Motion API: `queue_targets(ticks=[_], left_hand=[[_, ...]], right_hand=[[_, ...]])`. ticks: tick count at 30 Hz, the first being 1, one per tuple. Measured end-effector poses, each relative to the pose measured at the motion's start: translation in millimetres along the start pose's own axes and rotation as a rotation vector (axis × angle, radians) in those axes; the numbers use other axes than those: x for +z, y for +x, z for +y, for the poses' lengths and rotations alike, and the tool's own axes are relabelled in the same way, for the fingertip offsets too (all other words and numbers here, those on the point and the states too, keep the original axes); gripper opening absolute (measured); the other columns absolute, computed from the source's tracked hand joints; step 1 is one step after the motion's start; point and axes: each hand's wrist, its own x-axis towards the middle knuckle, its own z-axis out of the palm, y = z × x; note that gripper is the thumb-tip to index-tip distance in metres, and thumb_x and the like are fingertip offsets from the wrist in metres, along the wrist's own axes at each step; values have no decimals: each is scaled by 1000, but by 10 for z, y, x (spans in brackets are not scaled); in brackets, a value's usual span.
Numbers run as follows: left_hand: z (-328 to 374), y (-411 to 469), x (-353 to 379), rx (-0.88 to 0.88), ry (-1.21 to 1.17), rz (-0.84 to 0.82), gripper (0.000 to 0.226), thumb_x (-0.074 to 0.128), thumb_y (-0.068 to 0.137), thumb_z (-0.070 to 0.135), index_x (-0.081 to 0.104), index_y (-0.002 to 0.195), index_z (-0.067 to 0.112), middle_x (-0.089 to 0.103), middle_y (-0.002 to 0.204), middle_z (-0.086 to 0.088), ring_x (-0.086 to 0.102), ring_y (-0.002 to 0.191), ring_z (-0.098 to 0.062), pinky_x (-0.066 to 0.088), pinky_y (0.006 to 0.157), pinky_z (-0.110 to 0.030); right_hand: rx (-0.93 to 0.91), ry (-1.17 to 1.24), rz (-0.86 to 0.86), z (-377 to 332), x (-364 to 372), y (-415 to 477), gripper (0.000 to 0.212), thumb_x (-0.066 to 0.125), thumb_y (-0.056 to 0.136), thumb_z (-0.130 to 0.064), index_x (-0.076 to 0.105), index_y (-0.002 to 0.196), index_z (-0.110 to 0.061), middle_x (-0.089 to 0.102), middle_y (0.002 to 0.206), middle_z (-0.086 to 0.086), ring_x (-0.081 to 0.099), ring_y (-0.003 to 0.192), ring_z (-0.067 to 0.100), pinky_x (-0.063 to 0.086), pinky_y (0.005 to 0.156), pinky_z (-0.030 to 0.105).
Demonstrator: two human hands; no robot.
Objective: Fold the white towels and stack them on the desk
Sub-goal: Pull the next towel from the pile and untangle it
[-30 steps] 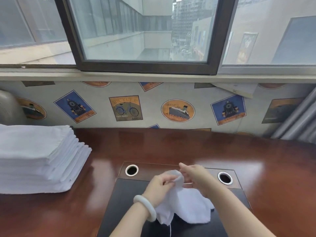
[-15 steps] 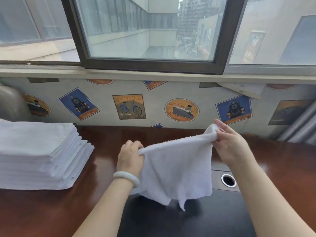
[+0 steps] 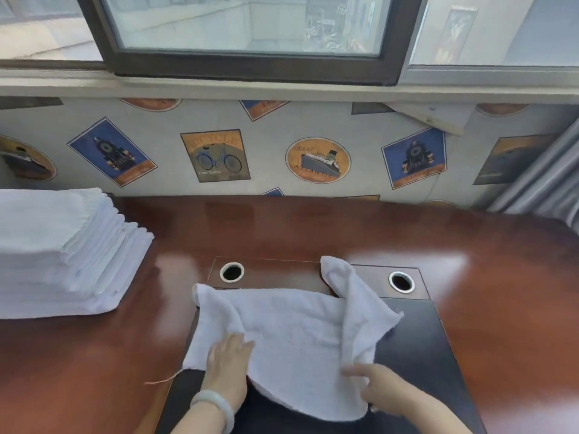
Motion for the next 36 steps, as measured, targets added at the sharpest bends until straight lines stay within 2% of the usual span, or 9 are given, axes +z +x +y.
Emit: queue_targets(ticks=[3,7,12,16,19,25,29,32,36], left_hand=[[-79,-120,-3,-488,-209,249,46,60,89,27,46,130,12,44,132,-10,40,123,-31,37,102,-38],[-148,-79,-173,-988,-974,78,59,81,77,36,53,108,-6,60,97,-22,60,87,-35,48,79,-42],[-211,8,-166,-1096,-1954,142,17,55,95,-4,53,111,-9,61,101,-23,59,104,-38,47,93,-48],[-336,91,-191,-1189,-2075,368,26,51,94,-10,52,119,-3,57,109,-19,58,103,-37,54,87,-44],[-375,153,-153,-1104,-2036,402,38,55,90,-14,54,127,-5,59,108,-19,61,94,-31,59,61,-30],[-25,186,-341,-653,-1494,320,51,51,81,-20,68,111,18,56,114,-4,59,92,-23,52,88,-37],[423,154,-723,-283,-1151,210,62,47,85,-13,59,122,36,54,100,-1,51,69,-16,42,57,-15],[758,39,-910,-6,-999,104,70,47,90,-6,45,135,48,54,129,-13,55,117,-26,49,91,-25],[989,-119,-918,97,-993,111,81,54,93,2,21,147,52,67,116,4,61,92,-2,49,85,-18]], right_hand=[[66,251,310,42,-147,137,50,42,83,8,72,100,-29,63,110,-7,61,79,7,49,66,17],[310,820,660,113,-411,483,21,51,90,6,64,106,4,63,98,22,64,79,32,54,62,35],[496,1277,842,78,-415,832,60,64,88,-4,37,141,1,58,107,15,64,95,32,54,91,47],[413,1214,882,128,-423,886,36,57,90,-10,61,125,-8,62,101,7,60,85,25,47,61,25],[331,1041,885,-185,-430,656,28,64,85,-3,72,111,-11,64,90,11,54,71,25,46,67,31],[-11,896,699,-830,-464,273,25,63,86,0,74,98,-19,67,92,4,57,76,18,44,67,27],[-175,843,599,-1238,-388,114,25,63,87,-2,74,93,-24,67,85,3,57,73,17,43,58,19],[-299,875,554,-1514,-305,-57,21,61,92,-5,71,98,-22,69,83,-4,60,74,11,46,58,10],[-343,960,614,-1629,-176,-230,34,62,90,-4,55,112,-30,67,73,9,59,63,8,49,72,25]])
